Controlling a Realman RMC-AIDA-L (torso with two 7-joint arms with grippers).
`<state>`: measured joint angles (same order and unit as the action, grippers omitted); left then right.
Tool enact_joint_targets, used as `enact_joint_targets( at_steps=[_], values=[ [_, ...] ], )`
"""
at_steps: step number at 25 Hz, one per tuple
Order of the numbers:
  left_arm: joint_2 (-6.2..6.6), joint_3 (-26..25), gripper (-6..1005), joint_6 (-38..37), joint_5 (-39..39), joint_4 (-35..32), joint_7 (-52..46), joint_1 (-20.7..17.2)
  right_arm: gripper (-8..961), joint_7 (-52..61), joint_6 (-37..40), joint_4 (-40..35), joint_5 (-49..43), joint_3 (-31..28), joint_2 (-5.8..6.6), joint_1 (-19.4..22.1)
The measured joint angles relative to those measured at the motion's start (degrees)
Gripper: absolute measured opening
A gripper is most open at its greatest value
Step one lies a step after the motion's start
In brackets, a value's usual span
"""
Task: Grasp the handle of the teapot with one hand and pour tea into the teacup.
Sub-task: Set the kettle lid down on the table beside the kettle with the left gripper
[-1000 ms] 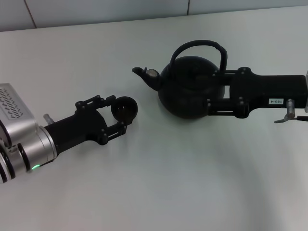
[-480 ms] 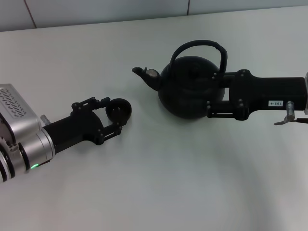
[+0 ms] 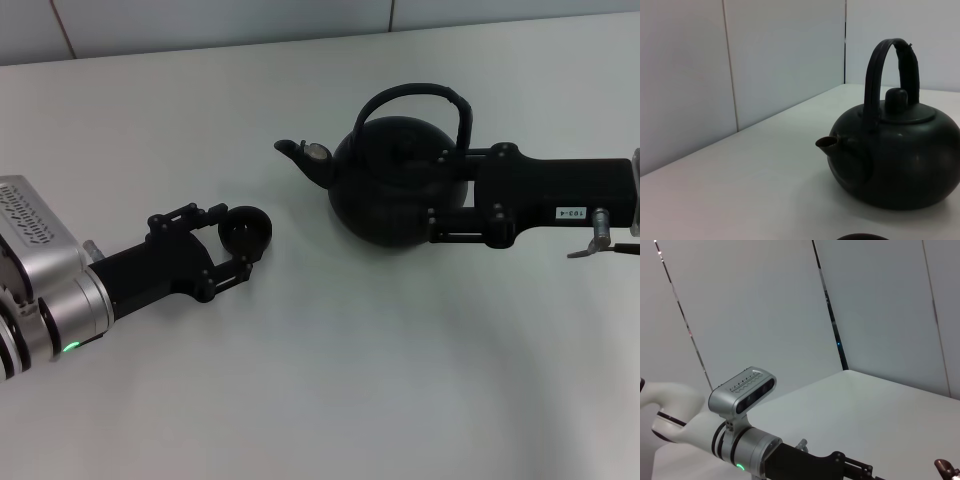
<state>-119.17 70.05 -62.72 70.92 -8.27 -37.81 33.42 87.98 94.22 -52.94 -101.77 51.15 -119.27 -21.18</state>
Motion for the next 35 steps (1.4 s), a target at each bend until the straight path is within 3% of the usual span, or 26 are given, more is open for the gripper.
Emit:
enact_joint_targets(
  at_steps=[32,35],
  values=[
    [0.00,1.52,661,0.67,0.18,-0.65,-2.79,0.33,635,0.00,-0.36,0.06,0.00,-0.36,0.17,-0.17],
    [0.00,1.80,721,0.66,0.18,-0.66,-2.82,0.33,635,0.00,-0.36,0.02,0.00,-0.39,0.18,-0.17]
  ],
)
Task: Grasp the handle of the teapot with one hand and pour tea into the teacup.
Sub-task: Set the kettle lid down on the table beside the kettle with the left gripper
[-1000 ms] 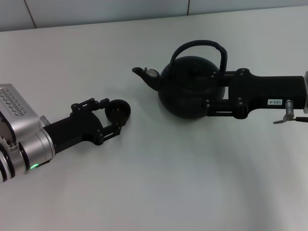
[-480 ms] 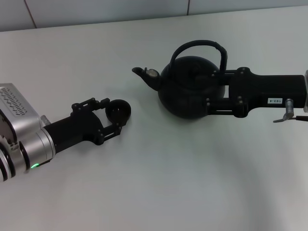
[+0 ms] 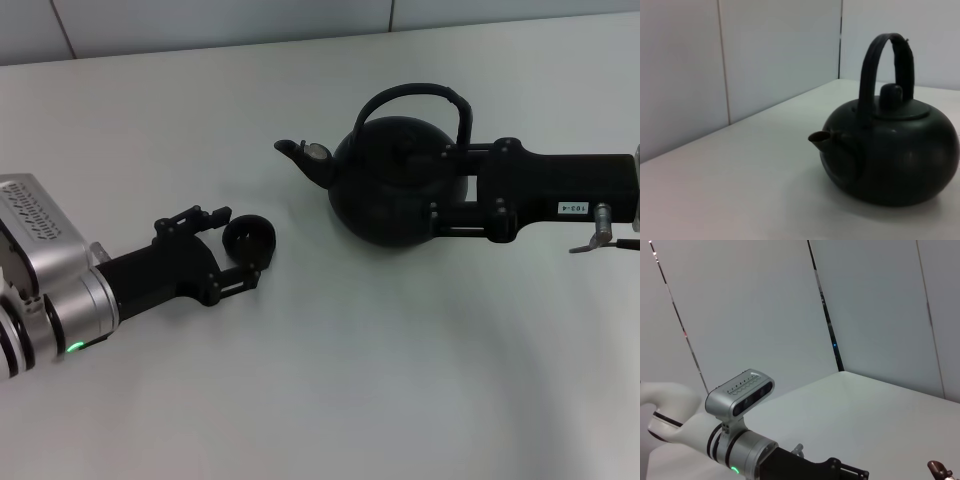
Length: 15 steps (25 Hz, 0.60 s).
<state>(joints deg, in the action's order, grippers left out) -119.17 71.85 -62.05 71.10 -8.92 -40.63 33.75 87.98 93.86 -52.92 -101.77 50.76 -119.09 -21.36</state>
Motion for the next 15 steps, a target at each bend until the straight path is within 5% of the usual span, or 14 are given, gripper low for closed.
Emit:
enact_joint_targets(
  at_steps=[15],
  values=[
    [0.00,1.01,784,0.04,0.00,-0.11,0.01,0.00,635,0.00,0.08,0.18,0.00,-0.05,0.00,0.00]
  ],
)
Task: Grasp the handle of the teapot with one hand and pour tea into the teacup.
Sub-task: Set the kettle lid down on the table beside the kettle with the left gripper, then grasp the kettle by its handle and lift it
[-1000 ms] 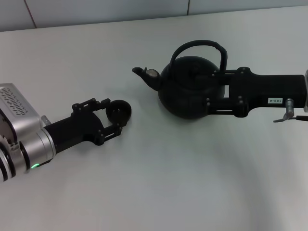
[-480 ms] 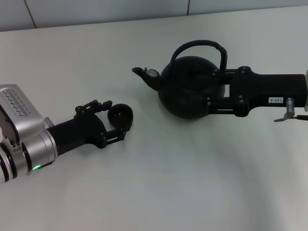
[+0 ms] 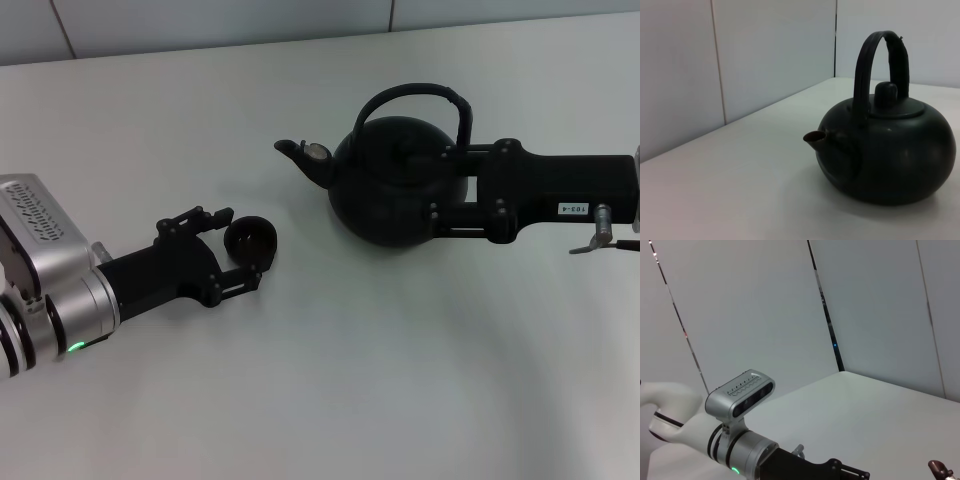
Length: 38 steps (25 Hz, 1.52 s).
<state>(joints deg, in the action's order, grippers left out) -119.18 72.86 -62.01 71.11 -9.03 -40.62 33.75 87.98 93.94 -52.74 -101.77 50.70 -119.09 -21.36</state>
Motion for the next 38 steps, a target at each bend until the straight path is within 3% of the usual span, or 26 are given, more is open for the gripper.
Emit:
enact_joint_targets(
  at_steps=[7,13,19,27,32,38],
  values=[
    [0.00,0.09,785,0.03,0.00,-0.65,-0.56,-0.08,636,0.00,0.11,0.01,0.00,0.23,-0.03,0.00],
    [0.00,4.50,852,0.63,-0.18,-3.30,-2.36,-0.89,635,0.00,0.12,0.01,0.00,0.35,-0.09,0.00],
    [0.01,8.53,859,0.80,-0.32,-10.97,-5.98,-4.57,635,0.00,-0.05,0.16,0.00,0.65,-0.10,-0.04],
    [0.23,10.10,859,0.34,-0.21,-15.85,-9.33,-6.74,634,0.00,-0.07,0.19,0.00,0.62,-0.09,-0.20],
    [0.39,11.18,859,-0.43,-0.23,-22.75,-10.47,-10.77,633,0.00,-0.16,0.18,0.00,0.37,-0.09,-0.39],
    [0.92,11.01,859,-8.40,-0.29,-28.59,-14.18,-14.03,633,-0.08,-0.33,0.19,0.00,0.13,0.00,-0.53]
  ],
)
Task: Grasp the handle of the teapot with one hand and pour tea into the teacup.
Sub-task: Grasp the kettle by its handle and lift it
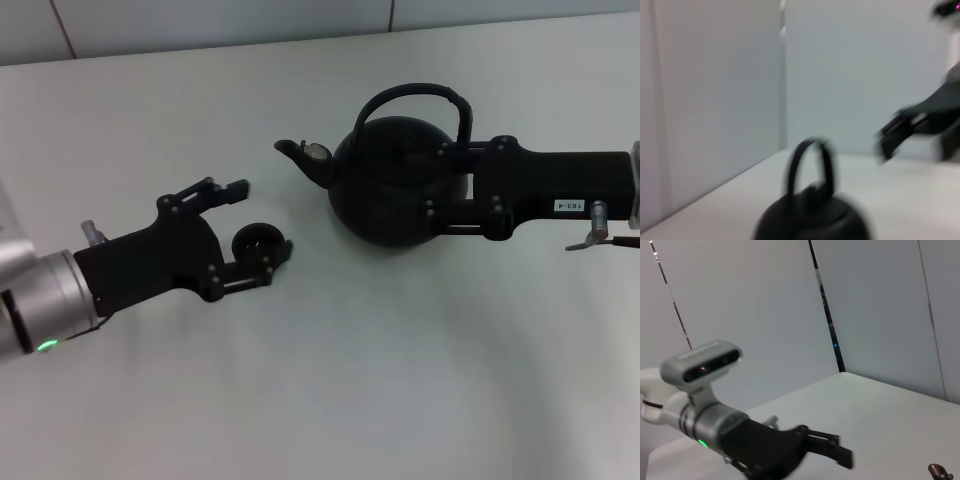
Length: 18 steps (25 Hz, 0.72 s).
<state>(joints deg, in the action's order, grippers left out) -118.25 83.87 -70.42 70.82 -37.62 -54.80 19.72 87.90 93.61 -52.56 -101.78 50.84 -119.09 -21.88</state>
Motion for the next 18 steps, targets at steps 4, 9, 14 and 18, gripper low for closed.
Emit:
enact_joint_targets(
  at_steps=[4,9,14,18],
  values=[
    [1.30,-0.29,859,-7.52,0.31,-1.52,-3.11,-0.19,633,-0.72,-0.21,-0.04,0.00,-0.06,0.00,-0.11],
    [4.93,-8.03,859,-21.35,4.54,-5.02,-13.09,-0.14,632,-0.82,-1.75,-0.24,0.00,-0.22,0.01,-0.11],
    [5.95,-18.08,859,-28.26,18.73,-6.65,-18.57,0.90,632,-1.07,-2.22,-0.17,0.00,-0.14,0.00,-0.10],
    [5.47,-24.21,859,-28.40,27.45,-8.58,-23.96,1.45,631,-1.29,-2.22,-0.43,0.00,-0.18,-0.06,0.45]
  ],
)
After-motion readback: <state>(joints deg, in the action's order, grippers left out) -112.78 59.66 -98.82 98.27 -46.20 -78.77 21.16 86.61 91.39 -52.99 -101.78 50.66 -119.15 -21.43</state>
